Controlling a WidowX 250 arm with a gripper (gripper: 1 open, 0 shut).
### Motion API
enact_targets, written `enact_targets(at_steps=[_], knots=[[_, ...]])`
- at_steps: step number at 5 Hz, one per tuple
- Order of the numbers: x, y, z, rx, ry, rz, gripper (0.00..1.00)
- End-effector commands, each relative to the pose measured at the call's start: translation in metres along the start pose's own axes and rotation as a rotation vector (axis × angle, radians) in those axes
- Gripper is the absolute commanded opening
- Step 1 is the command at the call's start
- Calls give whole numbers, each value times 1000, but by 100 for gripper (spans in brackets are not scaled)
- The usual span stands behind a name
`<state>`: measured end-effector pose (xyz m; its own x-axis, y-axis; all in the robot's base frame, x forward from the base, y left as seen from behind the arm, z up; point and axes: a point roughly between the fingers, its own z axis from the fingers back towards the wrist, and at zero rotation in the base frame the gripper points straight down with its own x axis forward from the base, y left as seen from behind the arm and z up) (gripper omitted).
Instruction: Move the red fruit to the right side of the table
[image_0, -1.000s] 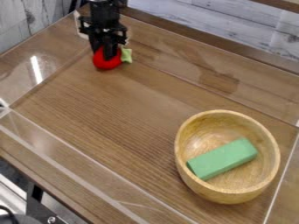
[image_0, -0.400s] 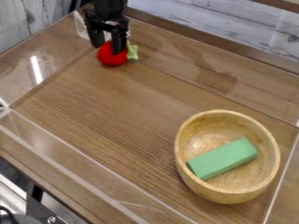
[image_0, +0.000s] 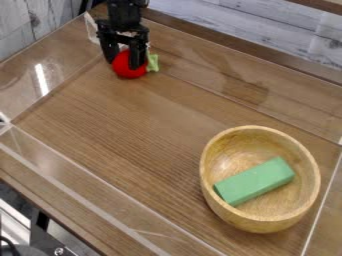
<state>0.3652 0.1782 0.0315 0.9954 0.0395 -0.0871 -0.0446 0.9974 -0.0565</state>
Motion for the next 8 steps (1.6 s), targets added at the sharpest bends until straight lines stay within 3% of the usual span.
enact_targets(at_steps=[1, 2, 3, 5, 6, 7, 8], knots=[[1, 17, -1, 27, -27, 19, 100], [2, 22, -5, 28, -25, 15, 0], [0, 21, -6, 25, -23, 19, 0], [-11, 10, 63, -15, -108, 3, 0], [-7, 3, 95, -35, -159, -23, 0], [-2, -19, 110, -61, -174, -82, 0], [-6, -48, 117, -82, -184, -87, 0]])
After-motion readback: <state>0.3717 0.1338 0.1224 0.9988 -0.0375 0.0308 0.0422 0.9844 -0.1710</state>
